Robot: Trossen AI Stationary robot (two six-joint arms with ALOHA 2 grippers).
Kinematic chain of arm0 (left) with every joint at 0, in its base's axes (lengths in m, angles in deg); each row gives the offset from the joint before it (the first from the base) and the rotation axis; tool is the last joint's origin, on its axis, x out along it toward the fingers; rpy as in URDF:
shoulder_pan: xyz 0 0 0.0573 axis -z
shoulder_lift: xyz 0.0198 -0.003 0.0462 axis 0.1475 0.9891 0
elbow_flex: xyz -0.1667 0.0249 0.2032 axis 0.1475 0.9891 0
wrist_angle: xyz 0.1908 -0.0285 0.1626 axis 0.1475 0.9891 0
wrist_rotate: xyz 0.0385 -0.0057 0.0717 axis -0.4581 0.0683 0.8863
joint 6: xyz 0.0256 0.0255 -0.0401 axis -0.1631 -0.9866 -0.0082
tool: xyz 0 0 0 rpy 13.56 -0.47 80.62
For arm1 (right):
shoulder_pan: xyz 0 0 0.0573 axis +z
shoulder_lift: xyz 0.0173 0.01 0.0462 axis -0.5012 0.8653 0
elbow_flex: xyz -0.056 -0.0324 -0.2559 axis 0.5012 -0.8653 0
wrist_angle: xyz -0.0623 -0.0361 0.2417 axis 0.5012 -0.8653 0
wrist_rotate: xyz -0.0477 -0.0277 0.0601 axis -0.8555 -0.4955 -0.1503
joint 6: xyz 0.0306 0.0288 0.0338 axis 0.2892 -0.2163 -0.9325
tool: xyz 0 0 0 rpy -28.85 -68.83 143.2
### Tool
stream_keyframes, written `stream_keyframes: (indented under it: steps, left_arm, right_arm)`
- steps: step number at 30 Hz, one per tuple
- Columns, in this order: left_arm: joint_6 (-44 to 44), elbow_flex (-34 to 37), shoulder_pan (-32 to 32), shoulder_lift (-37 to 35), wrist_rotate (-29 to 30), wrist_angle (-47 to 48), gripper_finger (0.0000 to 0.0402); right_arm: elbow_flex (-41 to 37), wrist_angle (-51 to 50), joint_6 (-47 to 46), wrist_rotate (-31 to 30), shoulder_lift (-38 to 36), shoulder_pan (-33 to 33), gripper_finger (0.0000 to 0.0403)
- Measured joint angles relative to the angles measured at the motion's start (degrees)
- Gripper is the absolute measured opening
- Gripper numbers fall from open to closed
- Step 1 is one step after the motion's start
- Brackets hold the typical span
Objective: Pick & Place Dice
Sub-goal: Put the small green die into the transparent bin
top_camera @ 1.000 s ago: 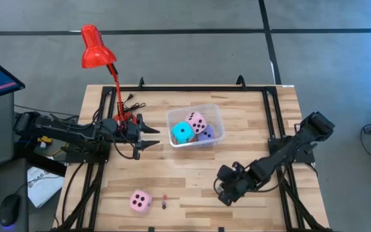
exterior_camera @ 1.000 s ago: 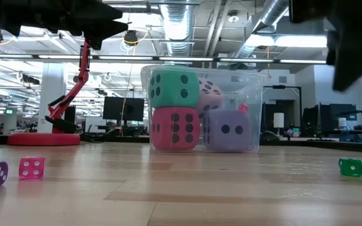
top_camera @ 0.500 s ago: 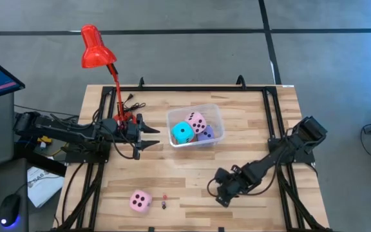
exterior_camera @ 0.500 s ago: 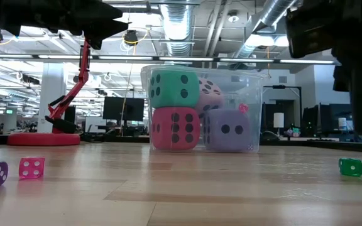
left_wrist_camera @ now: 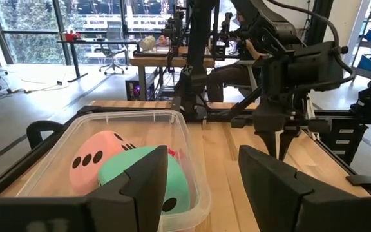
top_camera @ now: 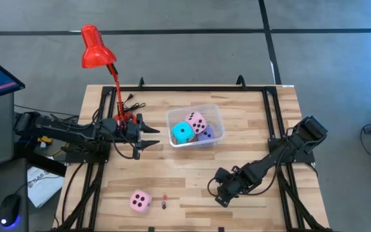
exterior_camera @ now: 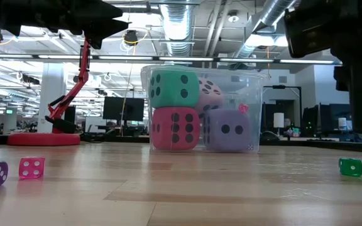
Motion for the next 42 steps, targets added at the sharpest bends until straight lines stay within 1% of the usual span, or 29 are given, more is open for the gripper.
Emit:
stream_keyframes:
  steps: [4, 9, 21, 26, 32, 34, 42]
  left_arm:
    - [0.0, 0.0, 0.0, 0.0, 0.0, -0.1, 0.0181]
    - [0.0, 0.0, -0.2, 0.0, 0.0, -0.1, 0.0181]
    - [0.0, 0.0, -0.2, 0.0, 0.0, -0.1, 0.0181]
    - [0.0, 0.0, -0.2, 0.0, 0.0, -0.1, 0.0181]
    - [0.0, 0.0, -0.2, 0.0, 0.0, -0.1, 0.0181]
    - [0.0, 0.0, -0.2, 0.0, 0.0, -0.1, 0.0181]
    - [0.0, 0.0, -0.2, 0.0, 0.0, -0.2, 0.0181]
  right_arm:
    - [0.0, 0.0, 0.2, -1.1, 0.0, -0.2, 0.0085]
    - [0.0, 0.0, 4.7, -1.2, 0.0, -0.2, 0.0125]
    - [0.0, 0.2, 5.2, -1.2, 0.0, -0.1, 0.0187]
    - [0.0, 0.2, 6.9, -1.3, 0.0, 0.1, 0.0200]
    - [-0.1, 1.4, 8.0, -3.1, 1.3, 0.1, 0.0201]
    - [-0.3, 0.2, 8.2, -3.5, 1.5, 0.1, 0.0201]
    - [-0.2, 1.4, 8.2, -3.8, 6.2, 0.5, 0.0201]
